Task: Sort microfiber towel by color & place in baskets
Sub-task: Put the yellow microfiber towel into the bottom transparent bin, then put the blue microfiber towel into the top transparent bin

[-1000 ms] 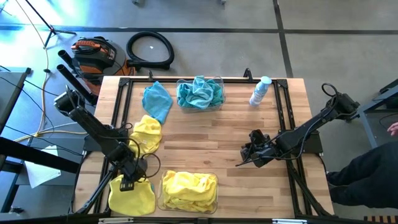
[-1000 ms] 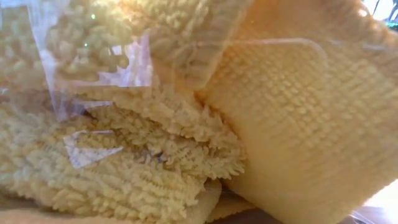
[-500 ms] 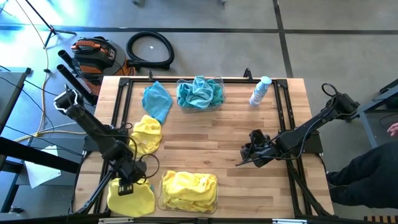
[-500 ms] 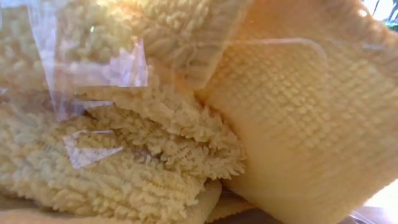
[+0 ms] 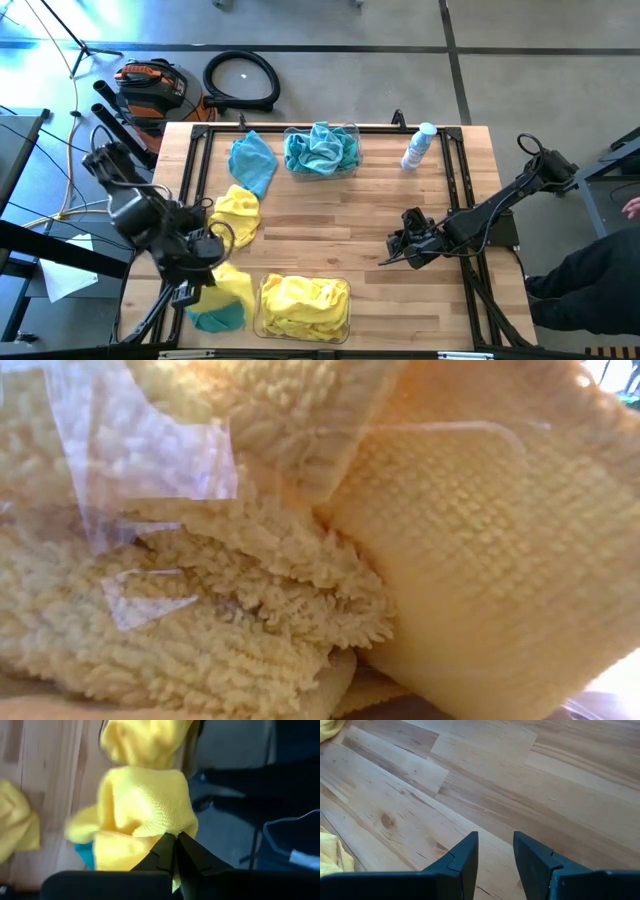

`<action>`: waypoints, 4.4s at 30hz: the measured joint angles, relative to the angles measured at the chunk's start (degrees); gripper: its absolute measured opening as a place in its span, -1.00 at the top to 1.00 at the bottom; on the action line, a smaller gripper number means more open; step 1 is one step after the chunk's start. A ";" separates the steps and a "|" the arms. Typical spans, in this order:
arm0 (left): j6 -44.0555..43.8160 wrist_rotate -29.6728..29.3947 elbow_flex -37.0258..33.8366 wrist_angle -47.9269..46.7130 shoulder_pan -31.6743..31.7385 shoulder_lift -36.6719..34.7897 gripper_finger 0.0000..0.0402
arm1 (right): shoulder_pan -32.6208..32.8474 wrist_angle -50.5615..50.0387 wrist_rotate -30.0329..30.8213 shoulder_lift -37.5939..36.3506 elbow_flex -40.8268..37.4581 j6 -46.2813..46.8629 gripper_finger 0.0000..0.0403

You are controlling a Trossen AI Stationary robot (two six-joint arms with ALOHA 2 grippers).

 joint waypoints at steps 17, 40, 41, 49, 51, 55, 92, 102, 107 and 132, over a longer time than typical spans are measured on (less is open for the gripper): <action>-0.48 -12.54 18.81 4.91 -0.81 8.12 1.00 | -0.01 -6.49 -0.02 0.00 0.00 -0.20 0.42; -26.97 -19.88 28.77 9.88 6.81 37.87 1.00 | 0.04 -9.18 -7.30 -0.02 0.00 -14.23 0.42; -29.66 -19.14 28.77 9.76 6.82 38.76 1.00 | 0.04 -9.20 -7.55 -0.01 0.00 -14.99 0.42; -57.31 -16.72 28.72 3.81 4.79 46.00 1.00 | 0.04 -9.31 -7.72 -0.02 0.00 -15.67 0.42; -63.29 -16.43 28.72 4.14 4.67 47.89 1.00 | 0.04 -9.33 -7.72 -0.02 0.00 -15.67 0.42; -68.90 -14.87 28.72 4.27 5.72 51.15 1.00 | 0.04 -9.37 -7.72 0.00 0.00 -15.68 0.42; -57.97 -9.41 28.55 10.34 10.29 50.97 0.38 | 0.04 -8.98 -7.74 -0.02 0.00 -15.67 0.42; -58.45 -13.21 28.61 4.35 9.30 43.32 0.38 | 0.05 -9.01 -7.50 -0.02 0.00 -15.67 0.42; -55.86 -19.01 28.61 0.23 9.10 41.53 0.38 | 0.05 -8.98 -7.50 -0.02 0.00 -15.67 0.42; -25.50 -34.00 4.67 -11.57 18.71 14.75 0.38 | -0.13 -0.41 -1.90 -0.02 -0.01 -12.75 0.42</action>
